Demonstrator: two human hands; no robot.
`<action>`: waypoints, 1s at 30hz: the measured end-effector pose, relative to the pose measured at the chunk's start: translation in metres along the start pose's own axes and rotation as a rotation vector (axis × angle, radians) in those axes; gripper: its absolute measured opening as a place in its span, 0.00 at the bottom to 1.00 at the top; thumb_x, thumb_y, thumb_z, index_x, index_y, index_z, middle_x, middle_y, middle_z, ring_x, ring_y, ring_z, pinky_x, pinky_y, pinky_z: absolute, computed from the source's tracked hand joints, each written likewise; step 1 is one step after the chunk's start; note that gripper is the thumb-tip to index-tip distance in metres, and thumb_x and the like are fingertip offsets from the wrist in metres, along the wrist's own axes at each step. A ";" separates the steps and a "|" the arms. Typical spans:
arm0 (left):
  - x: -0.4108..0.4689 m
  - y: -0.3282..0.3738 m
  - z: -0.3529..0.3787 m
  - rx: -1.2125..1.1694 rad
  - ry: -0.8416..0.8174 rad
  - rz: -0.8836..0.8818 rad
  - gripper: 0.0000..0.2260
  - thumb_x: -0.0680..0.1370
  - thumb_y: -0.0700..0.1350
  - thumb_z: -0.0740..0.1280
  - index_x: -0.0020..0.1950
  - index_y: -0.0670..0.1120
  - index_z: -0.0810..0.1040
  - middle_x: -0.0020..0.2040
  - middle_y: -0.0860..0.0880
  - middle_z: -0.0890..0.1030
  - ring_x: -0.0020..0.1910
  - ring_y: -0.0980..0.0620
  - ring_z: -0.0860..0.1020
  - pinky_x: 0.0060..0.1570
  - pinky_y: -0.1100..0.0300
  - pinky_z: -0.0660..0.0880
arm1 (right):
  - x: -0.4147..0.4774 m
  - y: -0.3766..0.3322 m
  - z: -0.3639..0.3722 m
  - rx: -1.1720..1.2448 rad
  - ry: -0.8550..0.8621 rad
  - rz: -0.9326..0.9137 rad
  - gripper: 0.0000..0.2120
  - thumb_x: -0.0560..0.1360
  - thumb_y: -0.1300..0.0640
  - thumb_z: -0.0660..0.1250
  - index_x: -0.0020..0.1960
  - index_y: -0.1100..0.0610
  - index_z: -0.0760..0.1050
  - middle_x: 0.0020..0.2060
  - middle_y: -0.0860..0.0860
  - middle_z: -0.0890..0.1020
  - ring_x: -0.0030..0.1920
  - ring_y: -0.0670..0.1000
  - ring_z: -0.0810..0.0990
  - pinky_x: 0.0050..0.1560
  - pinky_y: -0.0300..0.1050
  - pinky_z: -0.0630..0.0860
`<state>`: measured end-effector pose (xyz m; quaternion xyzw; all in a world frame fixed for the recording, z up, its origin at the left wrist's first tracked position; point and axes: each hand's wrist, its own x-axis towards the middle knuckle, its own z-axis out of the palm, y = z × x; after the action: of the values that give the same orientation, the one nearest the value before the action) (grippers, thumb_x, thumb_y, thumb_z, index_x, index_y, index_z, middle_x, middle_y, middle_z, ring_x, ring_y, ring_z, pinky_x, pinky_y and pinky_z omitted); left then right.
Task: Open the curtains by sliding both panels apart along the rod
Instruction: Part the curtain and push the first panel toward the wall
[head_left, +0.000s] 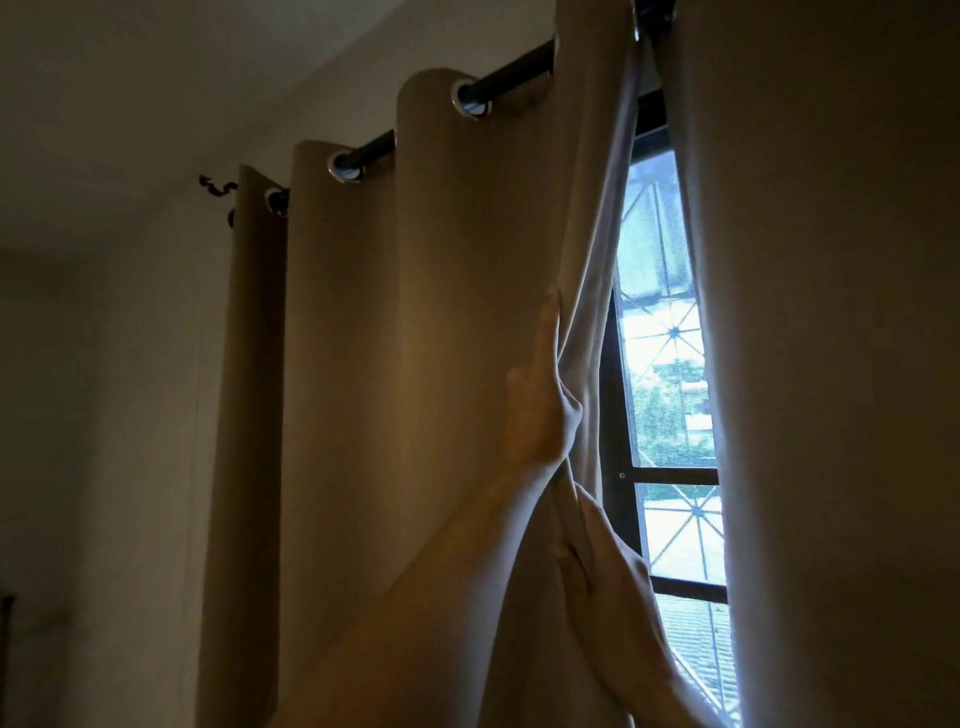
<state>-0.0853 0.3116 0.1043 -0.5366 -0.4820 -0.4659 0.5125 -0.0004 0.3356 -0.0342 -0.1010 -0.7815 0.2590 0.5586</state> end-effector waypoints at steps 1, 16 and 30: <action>-0.001 -0.009 0.001 -0.033 0.043 0.011 0.25 0.84 0.46 0.53 0.78 0.57 0.47 0.75 0.40 0.66 0.62 0.45 0.78 0.61 0.59 0.75 | 0.000 0.000 0.006 0.009 -0.003 -0.021 0.24 0.73 0.48 0.61 0.62 0.24 0.60 0.53 0.31 0.75 0.52 0.34 0.77 0.48 0.26 0.71; -0.006 -0.157 -0.068 0.054 0.160 -0.037 0.31 0.68 0.31 0.71 0.70 0.40 0.71 0.63 0.42 0.79 0.54 0.46 0.82 0.67 0.76 0.54 | 0.041 -0.036 0.156 0.037 -0.089 -0.072 0.32 0.76 0.65 0.62 0.64 0.29 0.62 0.57 0.34 0.77 0.58 0.38 0.77 0.58 0.43 0.76; -0.010 -0.295 -0.125 -0.090 -0.016 -0.184 0.35 0.73 0.30 0.67 0.77 0.49 0.63 0.69 0.48 0.76 0.60 0.47 0.79 0.61 0.65 0.72 | 0.090 -0.048 0.293 0.105 -0.123 -0.114 0.30 0.74 0.71 0.64 0.63 0.39 0.69 0.51 0.29 0.78 0.49 0.31 0.78 0.46 0.22 0.70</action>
<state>-0.3807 0.1897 0.1295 -0.5162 -0.5118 -0.5280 0.4391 -0.2973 0.2492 -0.0066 -0.0106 -0.8041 0.2731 0.5279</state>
